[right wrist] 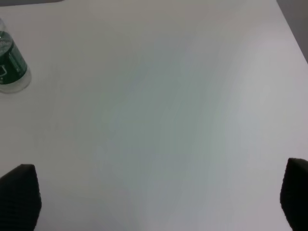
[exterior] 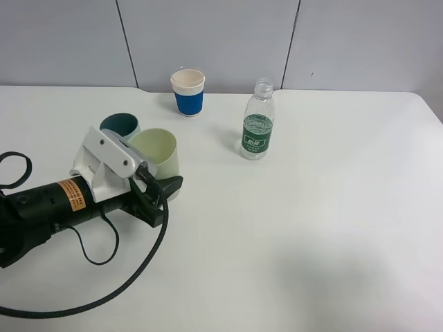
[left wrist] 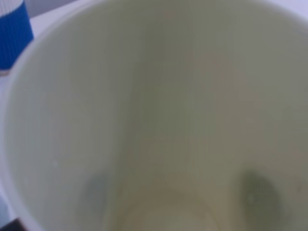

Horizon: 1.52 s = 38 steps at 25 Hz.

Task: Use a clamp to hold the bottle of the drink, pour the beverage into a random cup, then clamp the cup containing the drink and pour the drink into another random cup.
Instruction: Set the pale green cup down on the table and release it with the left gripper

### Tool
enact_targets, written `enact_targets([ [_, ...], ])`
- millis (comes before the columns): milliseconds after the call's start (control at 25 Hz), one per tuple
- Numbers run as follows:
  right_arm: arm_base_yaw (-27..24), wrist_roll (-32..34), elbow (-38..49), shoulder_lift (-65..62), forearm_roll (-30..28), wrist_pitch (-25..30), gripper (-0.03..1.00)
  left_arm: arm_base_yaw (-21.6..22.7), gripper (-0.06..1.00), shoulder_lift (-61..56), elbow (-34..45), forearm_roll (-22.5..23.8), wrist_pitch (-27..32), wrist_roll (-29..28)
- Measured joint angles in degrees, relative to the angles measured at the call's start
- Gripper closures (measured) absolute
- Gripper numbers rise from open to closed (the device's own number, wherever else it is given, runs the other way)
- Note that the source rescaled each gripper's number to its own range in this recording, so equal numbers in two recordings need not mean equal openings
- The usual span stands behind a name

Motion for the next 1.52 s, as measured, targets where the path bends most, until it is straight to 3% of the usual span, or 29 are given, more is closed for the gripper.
enact_targets([
  [360,0.0,0.0,0.0,0.0,0.0,0.0,-0.03,0.14,0.89,4.98,0.0,-0.07,-2.51,3.66],
  [1520,0.0,0.0,0.0,0.0,0.0,0.0,-0.03,0.14,0.89,8.17,-1.41,2.35,-5.54,3.71],
])
